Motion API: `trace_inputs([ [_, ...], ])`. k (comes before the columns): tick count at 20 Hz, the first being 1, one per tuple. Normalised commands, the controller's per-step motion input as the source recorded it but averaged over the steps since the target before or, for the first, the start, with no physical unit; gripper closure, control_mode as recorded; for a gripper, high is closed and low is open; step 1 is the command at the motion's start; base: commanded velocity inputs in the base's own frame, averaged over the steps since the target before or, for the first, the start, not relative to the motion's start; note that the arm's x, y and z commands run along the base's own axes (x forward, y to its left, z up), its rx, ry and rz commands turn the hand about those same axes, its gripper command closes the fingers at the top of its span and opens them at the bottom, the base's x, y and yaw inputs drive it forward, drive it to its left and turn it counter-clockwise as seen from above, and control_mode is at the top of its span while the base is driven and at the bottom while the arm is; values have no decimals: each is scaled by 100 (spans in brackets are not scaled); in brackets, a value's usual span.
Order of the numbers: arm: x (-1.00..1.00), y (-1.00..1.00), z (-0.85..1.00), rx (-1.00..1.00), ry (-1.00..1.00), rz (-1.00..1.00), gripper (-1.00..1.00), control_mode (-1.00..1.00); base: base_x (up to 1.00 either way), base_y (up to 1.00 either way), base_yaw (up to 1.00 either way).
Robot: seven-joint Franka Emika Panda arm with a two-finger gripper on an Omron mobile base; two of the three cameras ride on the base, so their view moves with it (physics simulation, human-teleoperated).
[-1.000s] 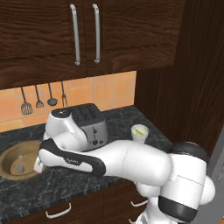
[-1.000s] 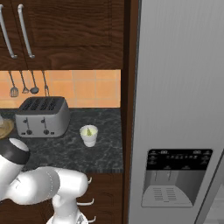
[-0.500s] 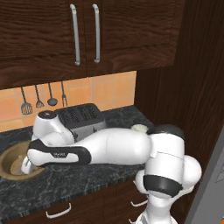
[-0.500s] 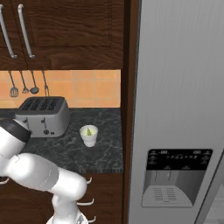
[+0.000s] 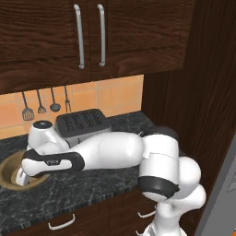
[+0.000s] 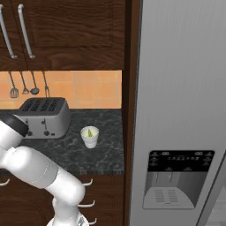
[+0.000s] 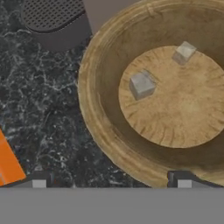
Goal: Grab a lemon wedge from the fridge and one ice cube from the ice bowl, and put them in the glass of lemonade.
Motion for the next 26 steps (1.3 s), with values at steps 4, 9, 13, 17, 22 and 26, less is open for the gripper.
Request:
trace_inputs([
  [4,31,9,0,-1,5,0,-100,-100,0,0,0],
  [9,31,12,4,-6,21,0,-100,-100,0,0,0],
  [13,0,37,-13,-12,7,3,-100,-100,0,0,0],
  [17,1,31,-14,-12,0,4,-100,-100,0,0,0],
  [22,13,2,-7,-2,2,4,-100,-100,0,0,0],
  [26,11,0,-22,0,3,7,-100,-100,0,0,0],
])
